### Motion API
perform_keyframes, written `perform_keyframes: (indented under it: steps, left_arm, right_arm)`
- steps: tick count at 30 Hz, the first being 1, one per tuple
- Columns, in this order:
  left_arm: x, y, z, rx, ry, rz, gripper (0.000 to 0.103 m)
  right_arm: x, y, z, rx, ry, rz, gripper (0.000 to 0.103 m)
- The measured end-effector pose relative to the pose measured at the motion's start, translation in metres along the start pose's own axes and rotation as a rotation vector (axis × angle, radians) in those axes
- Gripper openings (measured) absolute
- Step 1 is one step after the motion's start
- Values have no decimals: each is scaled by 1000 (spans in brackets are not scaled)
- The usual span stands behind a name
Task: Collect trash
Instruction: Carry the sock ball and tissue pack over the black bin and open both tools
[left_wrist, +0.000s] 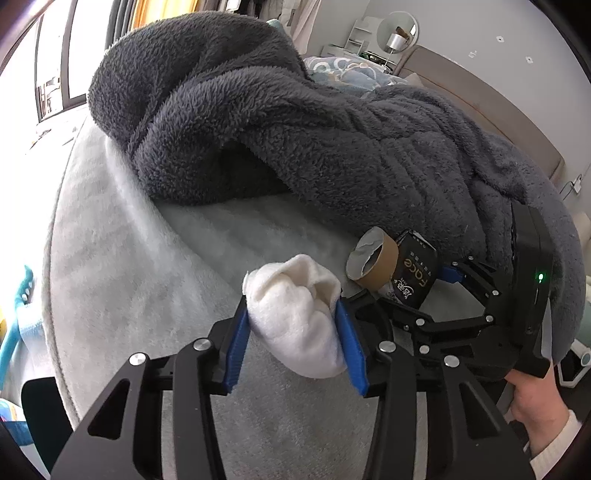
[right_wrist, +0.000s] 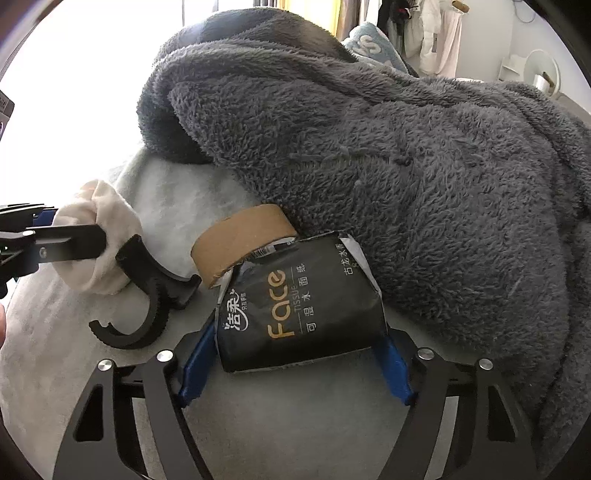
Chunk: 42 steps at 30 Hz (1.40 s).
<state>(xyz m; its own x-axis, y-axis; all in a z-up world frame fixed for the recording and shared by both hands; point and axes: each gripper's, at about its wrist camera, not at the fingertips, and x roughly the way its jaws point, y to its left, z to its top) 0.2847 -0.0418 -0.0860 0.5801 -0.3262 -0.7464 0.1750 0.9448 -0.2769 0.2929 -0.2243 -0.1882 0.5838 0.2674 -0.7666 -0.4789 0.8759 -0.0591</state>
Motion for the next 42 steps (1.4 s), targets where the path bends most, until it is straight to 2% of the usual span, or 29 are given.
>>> perform_keyframes:
  steps: [8, 16, 20, 24, 33, 37, 42]
  left_arm:
    - [-21, 9, -1, 1, -51, 23, 46]
    - [-40, 13, -6, 24, -85, 59, 46]
    - [-45, 16, -10, 24, -94, 72, 46]
    - [-54, 16, -15, 30, -110, 74, 46]
    - [-84, 19, -30, 60, -174, 108, 46]
    - [-98, 24, -37, 64, -213, 153, 46]
    - [-106, 36, -48, 69, -206, 216, 46]
  right_arm:
    - [-18, -5, 3, 53, 0, 2, 73]
    - [-24, -13, 9, 177, 70, -2, 73]
    - [-29, -20, -1, 269, 112, 27, 73]
    - [-38, -19, -6, 292, 131, 12, 73]
    - [-70, -9, -3, 346, 85, 80, 73]
    - [-84, -2, -5, 372, 73, 140, 73]
    - [-96, 23, 1, 351, 42, 162, 73]
